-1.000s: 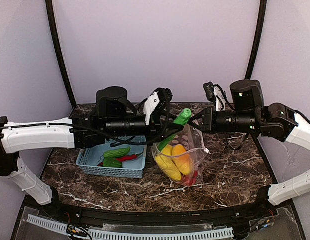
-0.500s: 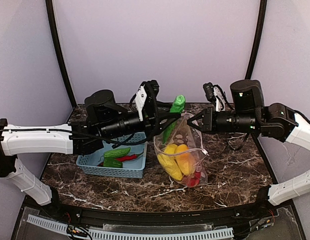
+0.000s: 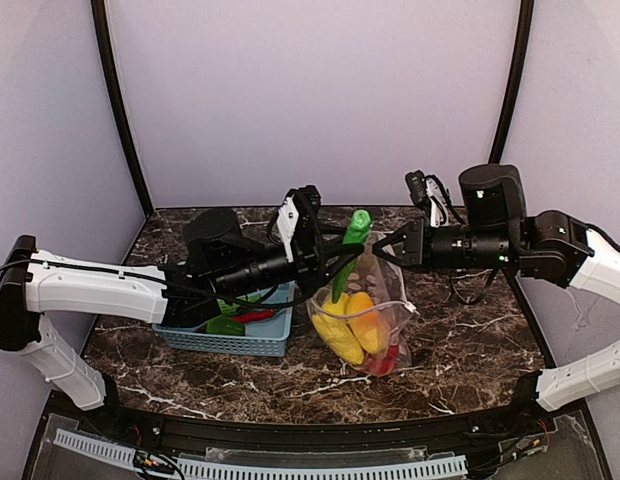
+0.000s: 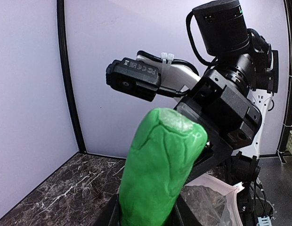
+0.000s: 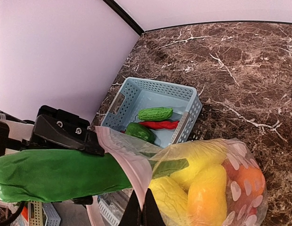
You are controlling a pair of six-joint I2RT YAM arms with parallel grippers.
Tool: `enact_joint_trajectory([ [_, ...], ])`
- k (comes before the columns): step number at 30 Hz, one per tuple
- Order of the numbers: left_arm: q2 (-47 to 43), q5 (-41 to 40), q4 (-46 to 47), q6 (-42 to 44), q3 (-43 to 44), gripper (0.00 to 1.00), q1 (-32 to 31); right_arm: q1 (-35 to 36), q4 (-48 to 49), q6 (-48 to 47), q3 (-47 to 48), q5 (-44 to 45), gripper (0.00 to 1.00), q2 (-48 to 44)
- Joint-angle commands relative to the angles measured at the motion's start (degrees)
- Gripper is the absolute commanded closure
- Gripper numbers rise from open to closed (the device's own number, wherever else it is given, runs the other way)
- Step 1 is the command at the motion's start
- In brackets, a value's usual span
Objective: Place the food in the zip-top bag and seal the zipper
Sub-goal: Place the fake vegetable in the zipper food storage bag.
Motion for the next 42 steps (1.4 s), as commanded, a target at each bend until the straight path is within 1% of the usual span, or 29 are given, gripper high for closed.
enact_joint_trajectory([
  [1, 0.9, -2.4, 5.3, 0.1, -2.3, 0.97, -0.2, -0.3, 5.6, 1.4, -0.8, -0.7, 1.0, -2.0],
  [7, 2.7, -4.7, 9.9, -0.5, -3.8, 0.97, -0.2, -0.3, 6.5, 2.9, -3.0, -0.9, 1.0, -2.1],
  [13, 5.3, -5.5, 14.5, -1.3, -3.4, 0.97, -0.2, -0.3, 7.1, 3.5, -3.7, -1.0, 1.0, -2.2],
  [18, 7.9, -5.6, 15.9, -2.0, -3.2, 0.97, -0.2, -0.3, 7.0, 3.6, -3.8, -0.8, 1.0, -2.5],
  [24, 9.3, -5.7, 13.1, 0.0, -4.4, 0.97, -0.2, -0.5, 6.9, 3.5, -3.7, -0.2, 1.0, -3.2],
  [32, 9.0, -7.1, 2.6, 5.1, -3.2, 0.96, -0.2, -0.7, 7.0, 3.4, -3.7, 0.0, 1.0, -3.8],
  [36, 8.2, -7.0, -2.1, 5.3, -1.4, 0.91, -0.2, -0.7, 7.0, 3.3, -4.0, 0.1, 1.0, -4.4],
  [38, 7.4, -6.2, -5.1, 5.2, -0.1, 0.86, -0.3, -0.7, 7.0, 3.3, -4.2, 0.2, 1.0, -4.5],
  [40, 6.4, -5.2, -8.2, 5.2, 1.2, 0.75, -0.2, -0.7, 7.0, 3.2, -4.3, 0.3, 1.0, -4.7],
  [41, 6.0, -4.7, -9.2, 5.1, 2.1, 0.62, -0.2, -0.8, 7.0, 3.2, -4.3, 0.3, 1.0, -4.8],
  [42, 5.2, -4.4, -11.5, 5.0, 2.6, 0.57, -0.2, -0.8, 7.0, 3.2, -4.4, 0.3, 1.0, -4.8],
])
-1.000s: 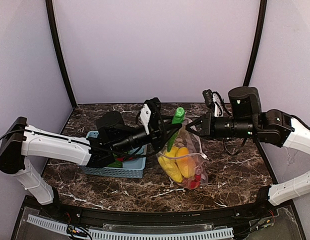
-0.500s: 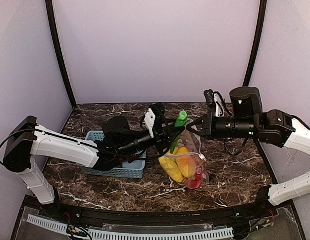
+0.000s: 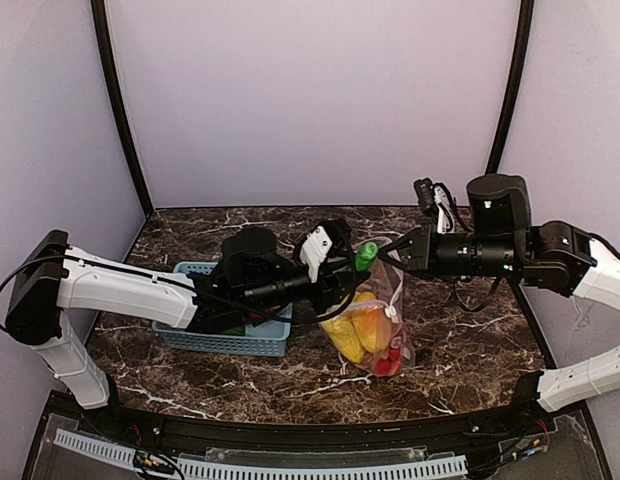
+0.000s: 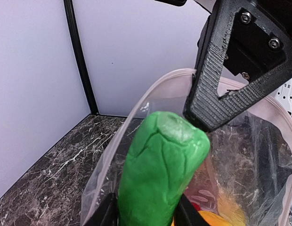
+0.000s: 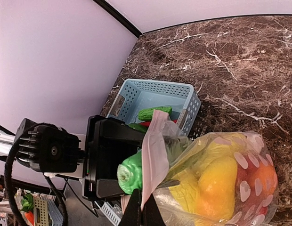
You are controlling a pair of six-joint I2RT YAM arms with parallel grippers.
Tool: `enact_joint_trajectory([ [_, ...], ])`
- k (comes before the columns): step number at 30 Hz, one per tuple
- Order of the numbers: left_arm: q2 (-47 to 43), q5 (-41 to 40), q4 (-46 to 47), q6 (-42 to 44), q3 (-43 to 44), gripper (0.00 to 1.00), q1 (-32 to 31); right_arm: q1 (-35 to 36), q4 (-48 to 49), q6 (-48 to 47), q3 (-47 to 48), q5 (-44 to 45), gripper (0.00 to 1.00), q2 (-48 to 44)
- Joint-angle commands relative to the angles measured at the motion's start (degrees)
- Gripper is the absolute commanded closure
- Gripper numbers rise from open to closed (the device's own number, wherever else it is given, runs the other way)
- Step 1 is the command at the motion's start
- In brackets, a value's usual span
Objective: Place the food in the zip-top bag and seal the zipper
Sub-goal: Place the fake vegetable in the zipper food storage bag.
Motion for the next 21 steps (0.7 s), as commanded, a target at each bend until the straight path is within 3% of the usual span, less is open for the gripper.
enact_joint_trajectory([
  [1, -3.9, 2.2, -12.0, 0.7, 3.6, 0.5, -0.1, -0.3, 4.7, 0.2, -0.1, 0.2, 1.0, -2.0],
  [6, -8.2, 4.0, -19.9, -1.9, 6.6, 0.3, -0.1, -0.3, 4.8, 0.1, 0.0, 0.4, 1.0, -2.4],
  [10, -13.1, 4.7, -25.2, -7.8, 7.5, 0.22, -0.2, -0.3, 4.6, -0.2, -0.2, 0.8, 1.0, -2.7],
  [17, -19.3, -2.0, -44.4, -23.6, 11.4, 0.19, -0.1, -0.3, 4.6, -0.7, -0.5, 1.0, 1.0, -2.2],
  [21, -21.4, -4.1, -49.9, -34.2, 9.8, 0.18, -0.1, -0.3, 4.5, -1.1, -0.2, 1.0, 1.0, -1.4],
])
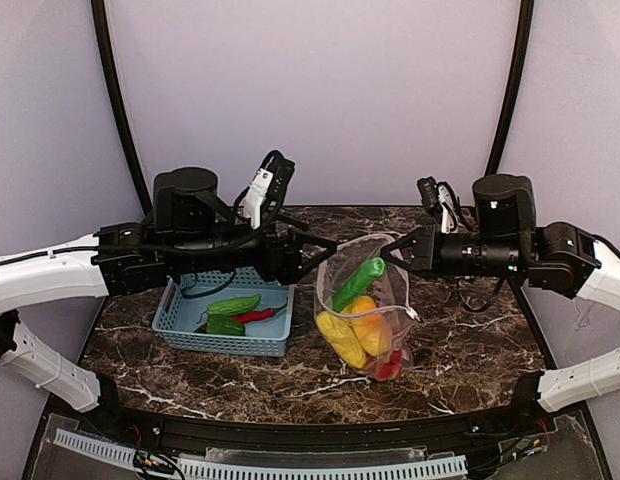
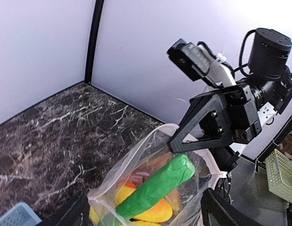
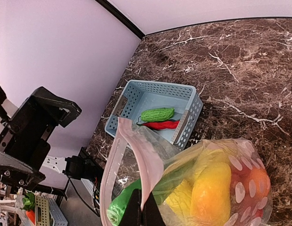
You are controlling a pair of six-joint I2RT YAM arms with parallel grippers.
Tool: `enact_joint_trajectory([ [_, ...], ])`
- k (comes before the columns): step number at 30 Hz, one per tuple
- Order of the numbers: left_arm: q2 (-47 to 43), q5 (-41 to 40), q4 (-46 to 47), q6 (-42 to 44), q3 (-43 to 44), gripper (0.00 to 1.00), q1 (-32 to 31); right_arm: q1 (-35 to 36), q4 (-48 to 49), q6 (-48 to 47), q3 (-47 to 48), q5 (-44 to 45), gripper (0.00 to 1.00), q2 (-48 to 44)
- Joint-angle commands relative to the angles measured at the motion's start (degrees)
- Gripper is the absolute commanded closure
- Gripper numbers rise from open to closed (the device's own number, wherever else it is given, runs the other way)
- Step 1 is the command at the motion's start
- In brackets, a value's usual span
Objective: Place the food in the zip-top bag and seal the zipper
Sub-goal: Place the fake vegetable in the zipper food storage bag, then pass from the right arm to the left
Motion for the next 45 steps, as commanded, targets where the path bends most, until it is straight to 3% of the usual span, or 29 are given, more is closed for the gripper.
enact_joint_trajectory([
  [1, -2.2, -4.7, -12.3, -16.6, -2.2, 0.17, -0.1, -0.3, 4.3, -0.9, 0.3, 0.7, 1.0, 0.3],
  [4, -3.0, -4.2, -11.8, -21.7, -4.2, 0.15, -0.1, -0.3, 4.3, -1.3, 0.7, 0.2, 1.0, 1.2],
  [11, -0.5, -0.3, -11.4, -24.6, -4.5, 0.15, -0.1, -0.3, 3.8, -2.0, 1.2, 0.1, 1.0, 1.9],
  [13, 0.1, 0.4, -11.5, -25.0, -4.5, 0.23, -0.1, -0.3, 3.7, -2.0, 1.2, 0.2, 1.0, 1.9],
  [17, 0.9, 2.1, -10.9, -26.0, -4.7, 0.47, -0.1, -0.3, 3.4, -2.2, 1.2, 0.3, 1.0, 1.9],
  [24, 2.3, 4.6, -8.4, -27.2, -4.7, 0.76, -0.1, -0.3, 2.7, -3.1, 2.4, -0.1, 1.0, 2.6],
  [26, 2.8, 5.8, -6.8, -27.7, -4.3, 0.94, -0.1, -0.3, 1.4, -3.7, 3.6, 0.3, 1.0, 3.2],
  [28, 3.4, 6.5, -5.1, -28.0, -3.3, 0.99, -0.1, -0.3, -0.1, -4.5, 5.4, 1.0, 1.0, 3.9],
  [37, 7.2, 5.5, -1.5, -25.8, 6.2, 0.99, 0.6, -0.3, -7.9, -9.6, 13.3, 6.0, 1.0, 5.6],
  [45, 5.1, 0.0, 4.7, -28.2, 1.4, 0.99, 1.9, -0.3, -15.6, -9.3, 13.5, 11.1, 1.0, 7.2],
])
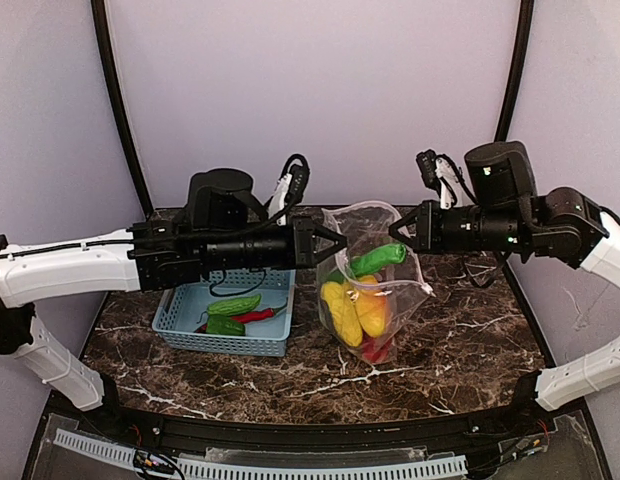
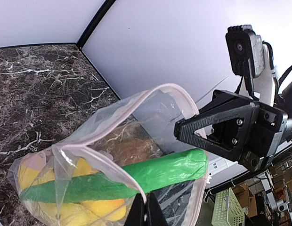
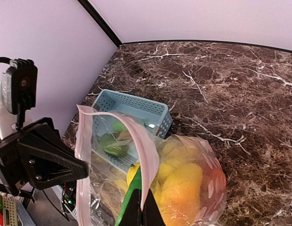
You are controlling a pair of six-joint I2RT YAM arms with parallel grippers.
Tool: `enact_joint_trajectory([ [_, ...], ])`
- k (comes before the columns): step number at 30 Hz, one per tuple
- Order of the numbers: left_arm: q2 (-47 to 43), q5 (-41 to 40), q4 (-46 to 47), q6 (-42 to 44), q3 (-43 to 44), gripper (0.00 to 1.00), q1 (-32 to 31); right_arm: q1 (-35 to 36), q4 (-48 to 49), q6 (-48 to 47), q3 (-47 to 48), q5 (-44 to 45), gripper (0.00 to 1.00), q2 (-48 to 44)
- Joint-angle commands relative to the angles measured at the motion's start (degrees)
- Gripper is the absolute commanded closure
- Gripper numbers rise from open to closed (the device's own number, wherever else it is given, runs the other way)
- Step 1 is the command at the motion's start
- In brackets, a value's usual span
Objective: Place the food in the zip-top bag and seal the zipper
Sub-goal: Pass from the right arm to the left
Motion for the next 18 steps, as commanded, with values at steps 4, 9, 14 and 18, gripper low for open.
enact_joint_trajectory([
  [4, -3.1, -5.5, 3.3, -1.0, -5.6, 0.99, 2.6, -0.3, -3.8, 0.6, -1.8, 3.1, 1.0, 1.8],
  [9, -4.3, -5.1, 5.1, -3.7, -10.0, 0.99, 4.8, -0.3, -3.9, 0.0, -1.1, 2.2, 0.96, 2.2],
  [14, -6.0, -5.4, 6.9, -4.8, -11.4, 0.99, 6.2, -0.3, -3.9, -2.0, 0.2, 1.7, 0.85, 0.3],
  [18, -7.0, -5.5, 6.4, -4.4, -11.1, 0.99, 6.7, -0.3, -3.9, -3.4, -0.2, 0.8, 0.71, -2.5],
])
